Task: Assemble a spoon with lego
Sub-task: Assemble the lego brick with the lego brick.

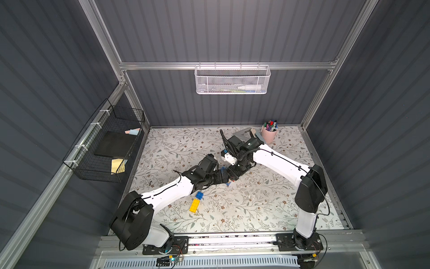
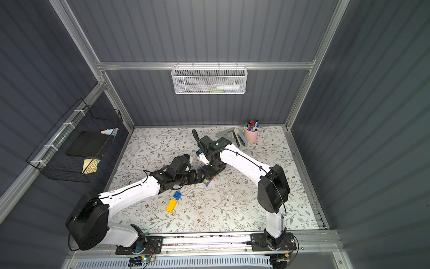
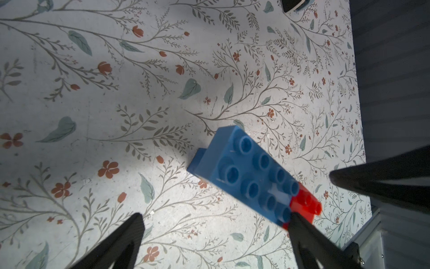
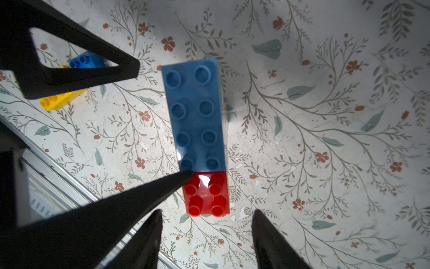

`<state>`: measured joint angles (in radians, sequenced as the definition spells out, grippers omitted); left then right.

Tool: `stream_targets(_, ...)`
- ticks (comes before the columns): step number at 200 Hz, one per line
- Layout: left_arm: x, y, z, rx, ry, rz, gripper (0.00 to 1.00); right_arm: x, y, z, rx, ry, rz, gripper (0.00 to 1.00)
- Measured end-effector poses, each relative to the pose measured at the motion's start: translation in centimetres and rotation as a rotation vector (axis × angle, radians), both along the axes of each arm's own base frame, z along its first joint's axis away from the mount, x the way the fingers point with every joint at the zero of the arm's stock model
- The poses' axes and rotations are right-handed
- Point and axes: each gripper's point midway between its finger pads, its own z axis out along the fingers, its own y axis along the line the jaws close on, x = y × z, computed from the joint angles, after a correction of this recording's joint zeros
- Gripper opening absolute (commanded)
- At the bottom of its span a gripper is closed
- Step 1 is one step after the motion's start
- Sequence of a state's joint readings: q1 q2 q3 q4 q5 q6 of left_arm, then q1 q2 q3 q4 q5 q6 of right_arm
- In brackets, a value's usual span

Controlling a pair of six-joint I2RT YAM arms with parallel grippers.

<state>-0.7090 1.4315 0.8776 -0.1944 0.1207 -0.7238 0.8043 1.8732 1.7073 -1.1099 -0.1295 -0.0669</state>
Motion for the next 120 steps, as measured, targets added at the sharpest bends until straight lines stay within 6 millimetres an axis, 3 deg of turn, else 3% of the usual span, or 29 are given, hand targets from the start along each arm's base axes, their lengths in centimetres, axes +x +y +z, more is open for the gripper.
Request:
stream_targets(41,-0.1,0.0,0.2,0.008,0.005,-0.003,0.99,0.0,0.4,1.1,0.05,-0.01,-0.003,0.6)
stream_targets(65,0.2,-0.2,1.0,0.004,-0.006,-0.009,0.99,0.2,0.6,1.9,0.087,-0.017,-0.015,0.48)
stream_targets(99,0.5,-0.5,2.1,-0.008,-0.028,-0.014,0.99,0.5,1.0,2.6,0.132,-0.014,-0.036,0.2)
stream_targets(120,0.6,-0.4,2.3,-0.006,-0.033,-0.011,0.99,0.5,1.1,2.6,0.145,-0.002,-0.045,0.16)
